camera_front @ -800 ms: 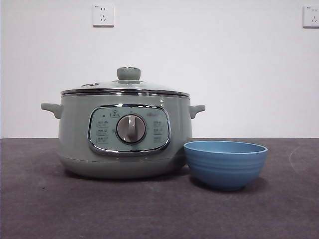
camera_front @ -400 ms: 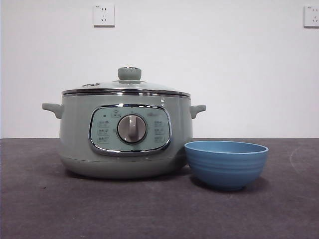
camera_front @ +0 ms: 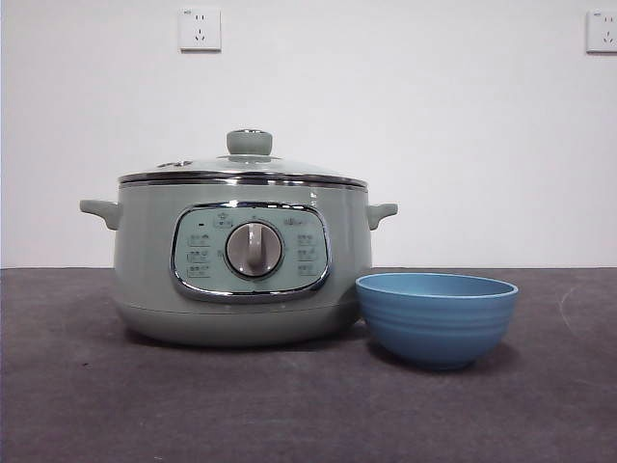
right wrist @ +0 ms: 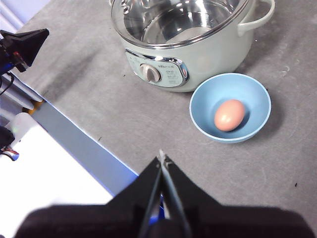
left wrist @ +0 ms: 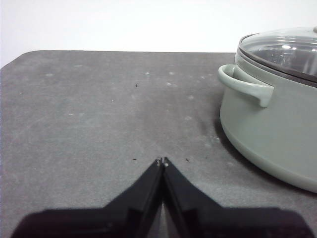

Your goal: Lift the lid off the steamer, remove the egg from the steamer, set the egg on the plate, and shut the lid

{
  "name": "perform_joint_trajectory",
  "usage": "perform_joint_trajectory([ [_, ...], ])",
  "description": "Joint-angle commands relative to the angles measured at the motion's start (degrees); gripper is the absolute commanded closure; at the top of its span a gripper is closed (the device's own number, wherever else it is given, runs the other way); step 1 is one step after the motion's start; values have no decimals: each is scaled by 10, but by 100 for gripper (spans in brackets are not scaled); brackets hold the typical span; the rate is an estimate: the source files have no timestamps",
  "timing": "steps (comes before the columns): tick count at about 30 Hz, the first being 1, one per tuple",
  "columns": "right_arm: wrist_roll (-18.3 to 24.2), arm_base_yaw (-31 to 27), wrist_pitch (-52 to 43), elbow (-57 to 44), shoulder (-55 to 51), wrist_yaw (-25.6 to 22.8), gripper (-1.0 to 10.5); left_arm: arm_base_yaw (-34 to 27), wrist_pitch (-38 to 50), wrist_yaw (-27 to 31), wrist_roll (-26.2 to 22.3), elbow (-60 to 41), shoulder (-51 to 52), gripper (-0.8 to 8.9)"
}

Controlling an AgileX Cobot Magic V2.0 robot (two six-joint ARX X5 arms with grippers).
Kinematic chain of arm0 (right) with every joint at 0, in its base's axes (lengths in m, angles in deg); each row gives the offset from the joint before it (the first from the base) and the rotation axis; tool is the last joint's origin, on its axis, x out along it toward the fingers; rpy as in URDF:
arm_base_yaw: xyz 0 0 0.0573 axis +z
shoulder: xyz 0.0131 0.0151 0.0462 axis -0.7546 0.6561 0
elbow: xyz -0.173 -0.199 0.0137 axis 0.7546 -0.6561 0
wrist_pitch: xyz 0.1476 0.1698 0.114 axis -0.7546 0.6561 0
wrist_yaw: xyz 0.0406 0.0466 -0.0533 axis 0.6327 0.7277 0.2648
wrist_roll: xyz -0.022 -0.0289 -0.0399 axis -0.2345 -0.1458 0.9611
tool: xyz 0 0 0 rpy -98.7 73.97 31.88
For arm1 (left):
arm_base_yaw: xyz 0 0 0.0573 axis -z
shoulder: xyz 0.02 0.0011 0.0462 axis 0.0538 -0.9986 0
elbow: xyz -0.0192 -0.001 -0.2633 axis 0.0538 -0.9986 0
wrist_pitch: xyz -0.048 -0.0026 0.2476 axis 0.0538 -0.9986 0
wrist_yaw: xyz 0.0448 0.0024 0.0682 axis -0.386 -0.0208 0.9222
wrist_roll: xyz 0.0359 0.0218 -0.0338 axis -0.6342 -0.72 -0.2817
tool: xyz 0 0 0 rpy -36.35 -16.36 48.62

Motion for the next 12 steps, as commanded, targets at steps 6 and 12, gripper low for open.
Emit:
perform_joint_trajectory([
  [6, -3, 1, -2, -3, -1, -1, 946, -2, 3, 0, 3, -8, 2, 816],
  [12, 50, -50, -61, -11, -31, -28, 946, -2, 3, 0, 3, -8, 2, 816],
])
